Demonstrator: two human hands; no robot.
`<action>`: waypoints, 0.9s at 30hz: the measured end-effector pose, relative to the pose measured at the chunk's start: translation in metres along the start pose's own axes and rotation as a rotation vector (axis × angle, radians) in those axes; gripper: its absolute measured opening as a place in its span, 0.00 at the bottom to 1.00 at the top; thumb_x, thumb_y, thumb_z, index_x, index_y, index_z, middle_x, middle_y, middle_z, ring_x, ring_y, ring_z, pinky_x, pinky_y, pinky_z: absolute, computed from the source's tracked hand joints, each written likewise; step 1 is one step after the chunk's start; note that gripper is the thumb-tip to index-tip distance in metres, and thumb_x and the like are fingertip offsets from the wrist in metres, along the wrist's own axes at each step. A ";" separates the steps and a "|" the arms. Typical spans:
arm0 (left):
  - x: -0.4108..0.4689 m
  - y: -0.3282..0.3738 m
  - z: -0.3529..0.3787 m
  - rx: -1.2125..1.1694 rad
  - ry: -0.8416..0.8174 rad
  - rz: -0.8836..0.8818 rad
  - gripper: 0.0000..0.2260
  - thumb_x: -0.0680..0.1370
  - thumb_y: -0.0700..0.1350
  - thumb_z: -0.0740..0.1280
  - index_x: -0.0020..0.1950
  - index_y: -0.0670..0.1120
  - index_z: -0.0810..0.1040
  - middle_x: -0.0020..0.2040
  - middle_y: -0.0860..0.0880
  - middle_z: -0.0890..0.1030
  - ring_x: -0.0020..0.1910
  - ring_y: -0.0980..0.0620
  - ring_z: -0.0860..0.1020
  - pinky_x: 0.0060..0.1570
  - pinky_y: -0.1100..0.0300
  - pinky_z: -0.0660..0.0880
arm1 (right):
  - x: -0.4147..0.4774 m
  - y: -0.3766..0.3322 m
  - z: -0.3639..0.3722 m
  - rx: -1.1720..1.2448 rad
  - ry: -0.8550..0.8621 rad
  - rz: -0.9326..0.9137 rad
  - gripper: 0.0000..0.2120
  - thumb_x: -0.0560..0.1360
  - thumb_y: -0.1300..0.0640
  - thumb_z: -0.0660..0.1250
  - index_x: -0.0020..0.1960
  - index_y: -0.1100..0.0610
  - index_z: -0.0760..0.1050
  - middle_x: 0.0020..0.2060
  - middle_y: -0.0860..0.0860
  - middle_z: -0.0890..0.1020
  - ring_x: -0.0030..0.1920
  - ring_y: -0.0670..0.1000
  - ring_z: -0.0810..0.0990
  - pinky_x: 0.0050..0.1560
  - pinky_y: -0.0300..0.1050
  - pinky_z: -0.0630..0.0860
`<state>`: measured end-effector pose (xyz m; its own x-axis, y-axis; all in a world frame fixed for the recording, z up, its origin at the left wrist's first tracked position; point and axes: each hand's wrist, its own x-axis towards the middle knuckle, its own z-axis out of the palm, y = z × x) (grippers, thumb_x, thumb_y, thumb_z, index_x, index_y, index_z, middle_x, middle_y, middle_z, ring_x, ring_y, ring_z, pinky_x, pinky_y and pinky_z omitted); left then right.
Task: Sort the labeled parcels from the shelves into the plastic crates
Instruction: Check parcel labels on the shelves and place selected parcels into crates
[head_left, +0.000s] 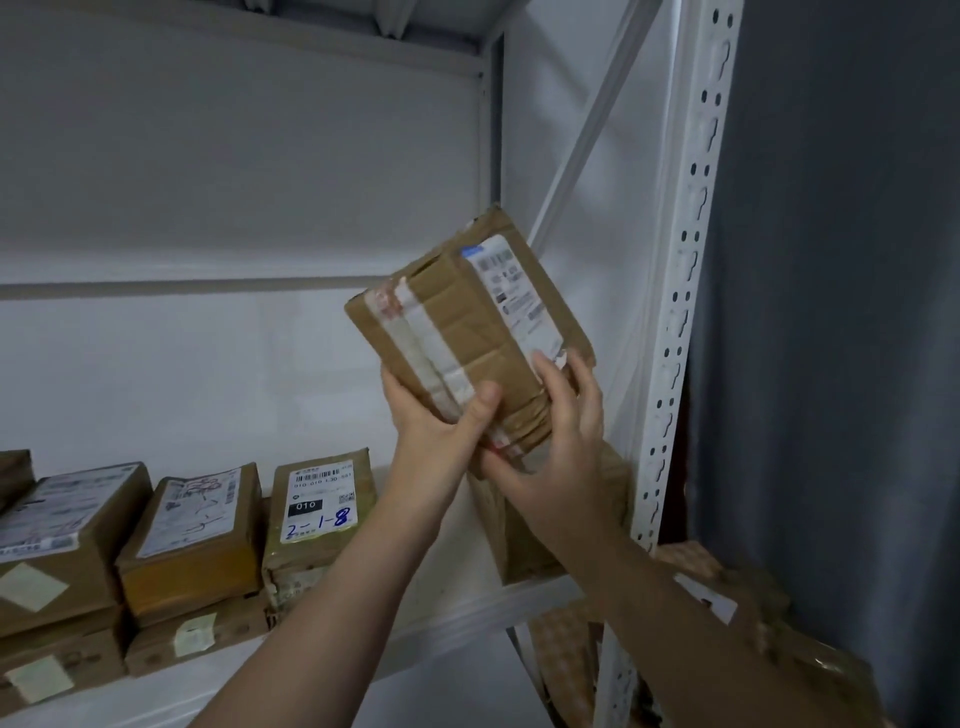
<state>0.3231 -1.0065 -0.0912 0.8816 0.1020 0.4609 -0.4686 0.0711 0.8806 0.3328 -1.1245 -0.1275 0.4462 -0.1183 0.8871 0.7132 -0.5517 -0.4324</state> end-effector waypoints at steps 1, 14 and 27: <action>0.002 -0.001 -0.002 0.002 0.034 -0.009 0.57 0.56 0.71 0.75 0.76 0.57 0.47 0.70 0.48 0.67 0.66 0.51 0.72 0.60 0.49 0.76 | -0.003 0.001 0.003 -0.052 -0.015 -0.055 0.38 0.67 0.42 0.71 0.72 0.46 0.59 0.74 0.54 0.58 0.75 0.59 0.58 0.70 0.64 0.64; 0.014 -0.016 -0.031 -0.028 0.188 -0.005 0.44 0.67 0.55 0.77 0.75 0.56 0.54 0.63 0.52 0.76 0.58 0.55 0.78 0.58 0.54 0.76 | -0.010 0.000 0.004 -0.030 -0.269 -0.229 0.29 0.74 0.58 0.64 0.74 0.56 0.63 0.71 0.49 0.68 0.74 0.48 0.62 0.73 0.56 0.62; 0.006 -0.022 -0.068 -0.071 -0.137 -0.043 0.47 0.60 0.60 0.69 0.76 0.55 0.52 0.63 0.50 0.77 0.52 0.53 0.82 0.46 0.60 0.79 | 0.013 -0.010 -0.015 0.725 -0.292 0.566 0.30 0.73 0.39 0.61 0.73 0.46 0.64 0.65 0.47 0.76 0.64 0.47 0.76 0.68 0.52 0.70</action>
<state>0.3351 -0.9402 -0.1153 0.8981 -0.0390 0.4381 -0.4289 0.1426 0.8920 0.3236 -1.1330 -0.1099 0.8737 0.0542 0.4834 0.4677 0.1794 -0.8655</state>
